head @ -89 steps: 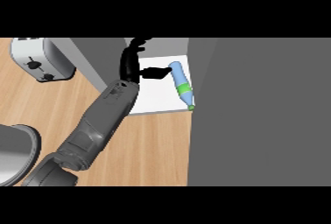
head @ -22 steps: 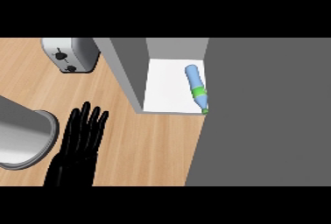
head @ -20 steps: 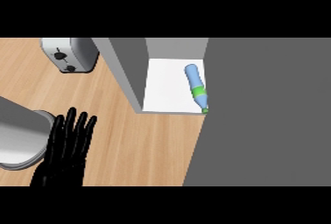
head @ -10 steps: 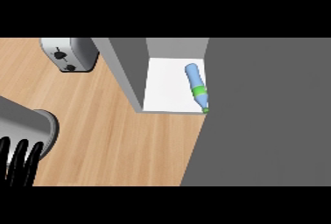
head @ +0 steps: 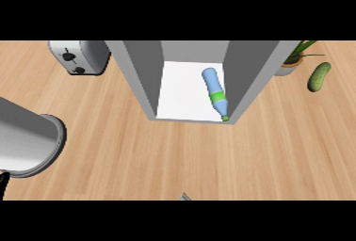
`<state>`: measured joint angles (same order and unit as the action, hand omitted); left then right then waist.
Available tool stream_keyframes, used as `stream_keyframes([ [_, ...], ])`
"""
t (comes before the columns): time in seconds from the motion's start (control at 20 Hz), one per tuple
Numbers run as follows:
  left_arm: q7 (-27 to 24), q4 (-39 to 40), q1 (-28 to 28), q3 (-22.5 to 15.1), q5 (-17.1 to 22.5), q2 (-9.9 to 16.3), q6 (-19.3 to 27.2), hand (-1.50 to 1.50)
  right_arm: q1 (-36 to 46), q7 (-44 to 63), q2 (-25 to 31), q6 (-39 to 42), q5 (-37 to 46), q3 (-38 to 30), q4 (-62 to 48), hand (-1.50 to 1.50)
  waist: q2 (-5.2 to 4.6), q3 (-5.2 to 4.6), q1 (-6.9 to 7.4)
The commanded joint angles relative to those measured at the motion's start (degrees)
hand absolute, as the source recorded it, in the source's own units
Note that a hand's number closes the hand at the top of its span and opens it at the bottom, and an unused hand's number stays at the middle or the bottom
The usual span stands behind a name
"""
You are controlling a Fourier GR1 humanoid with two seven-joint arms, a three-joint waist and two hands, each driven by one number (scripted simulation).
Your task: Pick up the bottled water, place it into the cabinet and close the cabinet
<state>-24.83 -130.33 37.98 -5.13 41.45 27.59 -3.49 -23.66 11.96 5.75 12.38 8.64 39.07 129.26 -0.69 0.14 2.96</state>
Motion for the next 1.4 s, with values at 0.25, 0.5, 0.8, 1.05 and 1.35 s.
stream_keyframes([
  [0.25, -2.80, 0.81, 8.82, 9.89, 6.72, 2.37, -11.16, -1.50, 19.94, 9.30, -5.62, -12.58, -7.74, 6.58, -5.89, 1.50, 0.74, -0.25, 0.19],
  [0.5, -2.63, 3.21, 9.34, 12.93, 8.79, 1.26, -14.87, -1.50, 37.91, 13.76, -5.70, -17.89, -17.83, -2.64, -13.64, 1.50, 0.48, -0.23, -0.23],
  [0.8, -1.59, 1.65, 16.46, 20.99, 15.22, 1.64, -22.11, -1.50, 47.67, 13.09, -5.72, -15.80, -27.82, -15.20, -21.72, 1.50, 0.61, -0.14, -0.32],
  [1.05, 0.15, 0.11, 18.07, 23.87, 16.86, -1.00, -23.29, -1.50, 52.12, 14.21, -5.16, -12.68, -34.42, -22.97, -25.77, 1.50, 0.73, -0.11, -1.46],
  [1.35, 2.93, 1.45, 17.07, 27.51, 20.58, -2.18, -25.43, -1.50, 60.26, 9.46, -3.84, -6.93, -36.69, -28.84, -40.58, 1.50, 0.65, -0.13, -1.58],
])
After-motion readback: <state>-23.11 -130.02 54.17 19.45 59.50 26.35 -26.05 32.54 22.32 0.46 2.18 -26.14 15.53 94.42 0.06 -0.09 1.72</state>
